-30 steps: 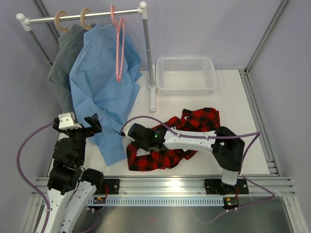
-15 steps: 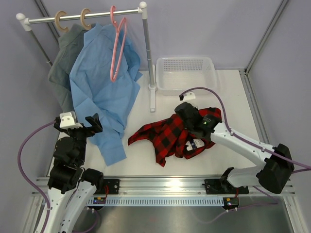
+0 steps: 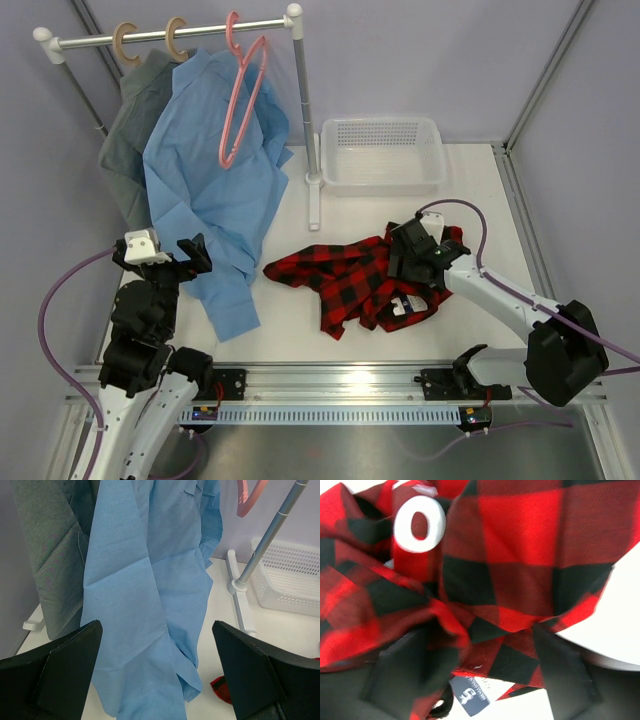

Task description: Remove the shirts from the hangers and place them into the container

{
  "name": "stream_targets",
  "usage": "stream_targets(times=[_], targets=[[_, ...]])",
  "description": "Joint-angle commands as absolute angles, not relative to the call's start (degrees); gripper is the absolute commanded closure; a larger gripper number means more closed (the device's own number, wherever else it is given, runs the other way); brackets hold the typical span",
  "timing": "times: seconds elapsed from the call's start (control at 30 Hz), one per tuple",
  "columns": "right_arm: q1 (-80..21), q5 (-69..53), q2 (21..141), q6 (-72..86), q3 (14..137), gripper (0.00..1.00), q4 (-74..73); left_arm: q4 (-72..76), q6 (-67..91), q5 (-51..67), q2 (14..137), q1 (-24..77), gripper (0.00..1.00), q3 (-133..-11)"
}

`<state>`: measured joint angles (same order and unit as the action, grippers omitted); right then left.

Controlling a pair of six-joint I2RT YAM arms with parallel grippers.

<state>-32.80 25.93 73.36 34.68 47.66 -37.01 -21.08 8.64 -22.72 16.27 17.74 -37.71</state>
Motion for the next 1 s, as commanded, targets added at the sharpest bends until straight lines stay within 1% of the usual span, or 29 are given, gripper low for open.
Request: stream_targets(times=[0.0,0.17,0.4,0.43,0.47,0.5,0.57,0.6,0.67,0.7,0.73,0.8,0.87,0.9,0.97], targets=[[-32.78,20.14,72.68,36.91,47.90,0.00,-33.23,-18.37,9.23,-21.97,16.79,17.58,0.02,-37.35],[-32.70,16.44,77.07,38.67,47.29,0.00,-28.75,-18.46,9.23,-21.80,16.52,17.58,0.02,-37.35],[-32.26,11.87,89.10,40.60,47.46,0.01,-22.51,-18.46,9.23,-21.45,16.08,17.58,0.02,-37.35],[-32.34,11.60,89.73,40.78,47.29,0.03,-21.98,-18.46,9.32,-21.45,15.91,17.58,0.02,-37.35],[-32.34,11.69,90.26,41.04,47.11,0.08,-21.45,-18.46,9.32,-21.45,15.82,17.58,0.02,-37.27],[-32.26,11.69,90.96,41.13,46.85,0.23,-21.10,-18.46,9.32,-21.45,15.73,17.58,0.02,-37.27],[-32.34,12.48,90.97,40.78,46.58,0.45,-20.22,-18.37,9.32,-21.36,15.64,17.58,0.02,-37.27],[-32.34,12.83,90.71,40.69,46.23,0.70,-19.61,-18.46,9.32,-21.27,15.56,17.58,0.02,-37.27],[-32.34,14.23,89.13,39.56,46.05,0.89,-19.25,-18.46,9.40,-21.27,15.38,17.58,0.02,-37.35],[-32.34,14.76,86.86,38.68,46.58,0.95,-19.42,-18.46,9.40,-21.18,15.38,17.58,0.02,-37.27],[-32.34,16.07,85.44,37.71,47.28,1.00,-20.55,-18.46,9.40,-21.27,15.38,17.58,0.02,-37.27],[-32.34,17.05,80.37,33.94,51.56,1.00,-22.67,-18.37,9.40,-21.18,15.38,17.58,0.02,-37.35],[-32.34,19.50,75.34,30.33,59.12,1.00,-27.41,-18.37,9.32,-21.27,15.38,17.58,0.02,-37.35],[-32.43,20.03,72.97,27.10,65.50,1.00,-28.29,-18.37,9.32,-21.36,15.47,17.58,0.02,-37.35],[-32.26,23.02,72.16,23.92,73.43,1.00,-31.45,-18.37,9.23,-21.71,15.73,17.58,0.02,-37.35]])
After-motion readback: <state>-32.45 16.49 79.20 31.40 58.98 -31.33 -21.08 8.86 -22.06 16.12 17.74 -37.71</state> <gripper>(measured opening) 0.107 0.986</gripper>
